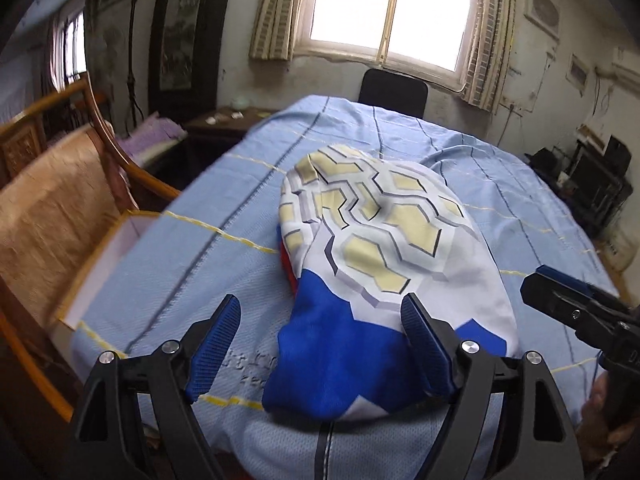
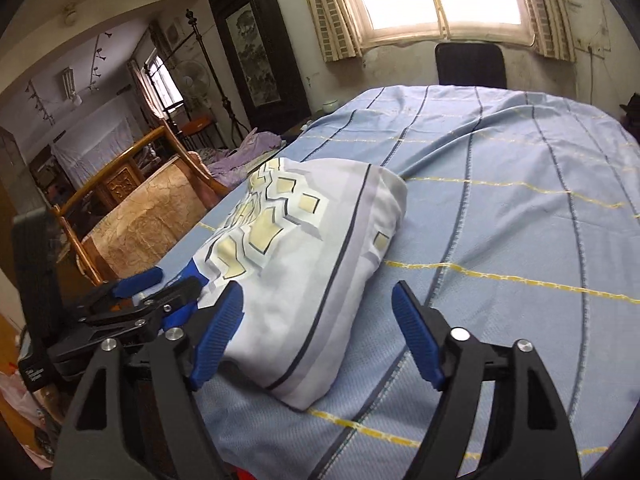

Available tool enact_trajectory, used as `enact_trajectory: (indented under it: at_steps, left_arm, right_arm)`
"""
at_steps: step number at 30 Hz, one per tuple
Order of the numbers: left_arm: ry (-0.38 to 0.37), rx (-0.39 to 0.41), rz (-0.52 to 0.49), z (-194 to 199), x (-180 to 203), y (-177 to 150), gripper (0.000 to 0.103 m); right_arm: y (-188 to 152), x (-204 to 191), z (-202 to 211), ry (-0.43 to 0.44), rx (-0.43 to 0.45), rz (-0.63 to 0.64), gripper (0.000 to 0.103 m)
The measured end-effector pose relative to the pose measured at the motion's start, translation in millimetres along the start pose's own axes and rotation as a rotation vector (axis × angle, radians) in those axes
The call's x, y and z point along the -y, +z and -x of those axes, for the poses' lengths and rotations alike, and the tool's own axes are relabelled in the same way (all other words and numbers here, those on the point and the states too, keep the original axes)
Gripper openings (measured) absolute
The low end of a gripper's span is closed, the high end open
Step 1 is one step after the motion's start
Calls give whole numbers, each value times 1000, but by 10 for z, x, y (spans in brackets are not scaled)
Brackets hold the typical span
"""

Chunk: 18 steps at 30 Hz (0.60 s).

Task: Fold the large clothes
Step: 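Open both grippers and withdraw them from the folded hoodie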

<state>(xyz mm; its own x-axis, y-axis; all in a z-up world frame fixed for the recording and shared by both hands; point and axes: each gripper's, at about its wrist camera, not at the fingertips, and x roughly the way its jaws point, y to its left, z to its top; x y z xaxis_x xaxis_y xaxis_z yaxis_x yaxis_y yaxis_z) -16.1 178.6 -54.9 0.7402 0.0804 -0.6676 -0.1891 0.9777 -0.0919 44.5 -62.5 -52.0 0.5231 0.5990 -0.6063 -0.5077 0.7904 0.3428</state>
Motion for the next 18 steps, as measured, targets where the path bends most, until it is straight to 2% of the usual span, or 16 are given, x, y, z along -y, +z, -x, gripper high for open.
enact_trajectory:
  at_steps: [3, 5, 10, 12, 18]
  left_arm:
    - [47, 37, -31, 176, 103, -24, 83]
    - [68, 56, -45, 270, 153, -34, 90]
    - [101, 112, -78, 540, 249, -89, 95]
    - [117, 134, -85, 634, 275, -111, 96]
    - [133, 169, -85, 882, 311, -188, 99]
  right_arm:
    - [-39, -37, 147, -37, 14, 9, 85]
    - [-61, -45, 229, -52, 23, 14, 88]
    - [-124, -139, 496, -110, 74, 48, 94]
    - [-166, -193, 613, -102, 107, 61, 98]
    - [-264, -256, 940, -57, 202, 59, 98]
